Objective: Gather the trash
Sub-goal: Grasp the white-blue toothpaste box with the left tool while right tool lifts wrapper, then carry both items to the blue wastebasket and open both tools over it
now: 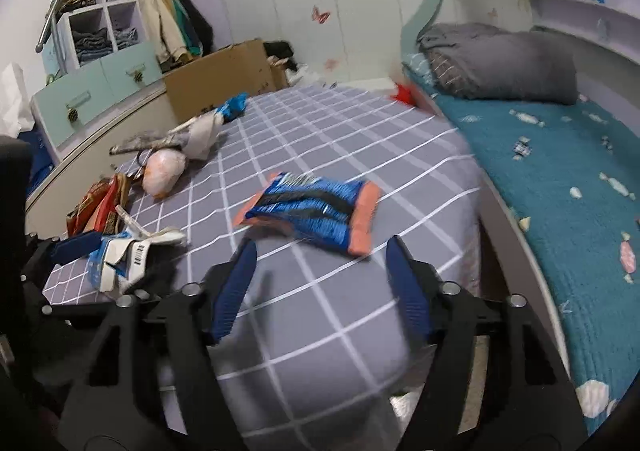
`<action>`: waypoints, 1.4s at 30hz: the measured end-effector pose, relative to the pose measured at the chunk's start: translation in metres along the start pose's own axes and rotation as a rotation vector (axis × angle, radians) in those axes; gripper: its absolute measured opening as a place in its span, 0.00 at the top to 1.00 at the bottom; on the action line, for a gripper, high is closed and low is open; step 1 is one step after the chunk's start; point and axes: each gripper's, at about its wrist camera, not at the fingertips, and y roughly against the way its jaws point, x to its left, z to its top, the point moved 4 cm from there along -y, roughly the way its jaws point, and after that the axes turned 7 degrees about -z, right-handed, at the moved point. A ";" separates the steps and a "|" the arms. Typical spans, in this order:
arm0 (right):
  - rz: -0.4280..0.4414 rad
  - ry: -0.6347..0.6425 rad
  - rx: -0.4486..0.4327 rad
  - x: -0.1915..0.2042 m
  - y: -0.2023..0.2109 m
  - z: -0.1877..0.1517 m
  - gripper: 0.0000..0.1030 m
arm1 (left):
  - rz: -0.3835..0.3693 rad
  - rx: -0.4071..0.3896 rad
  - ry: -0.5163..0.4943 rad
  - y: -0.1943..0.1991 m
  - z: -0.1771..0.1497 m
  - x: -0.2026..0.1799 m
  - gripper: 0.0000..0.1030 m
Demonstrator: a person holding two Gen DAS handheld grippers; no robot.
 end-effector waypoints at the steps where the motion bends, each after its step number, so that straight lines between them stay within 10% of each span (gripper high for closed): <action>1: -0.006 0.006 -0.008 -0.002 0.000 0.003 0.35 | -0.003 0.001 -0.003 0.000 0.001 0.000 0.25; 13: -0.051 0.230 0.055 0.019 -0.047 0.028 0.30 | 0.062 -0.123 0.032 0.033 0.013 0.021 0.80; 18: 0.007 0.258 0.081 0.026 -0.052 0.030 0.67 | 0.036 -0.191 0.120 0.055 0.015 0.047 0.93; 23: 0.044 0.264 0.080 0.040 -0.043 0.028 0.86 | -0.021 -0.242 0.221 0.075 0.011 0.074 0.97; 34: 0.247 0.225 0.010 0.114 0.013 0.024 0.90 | -0.252 -0.292 0.473 0.099 -0.027 0.142 0.98; 42: 0.461 0.259 0.000 0.214 0.050 0.007 0.90 | -0.235 -0.422 0.604 0.148 -0.079 0.232 0.98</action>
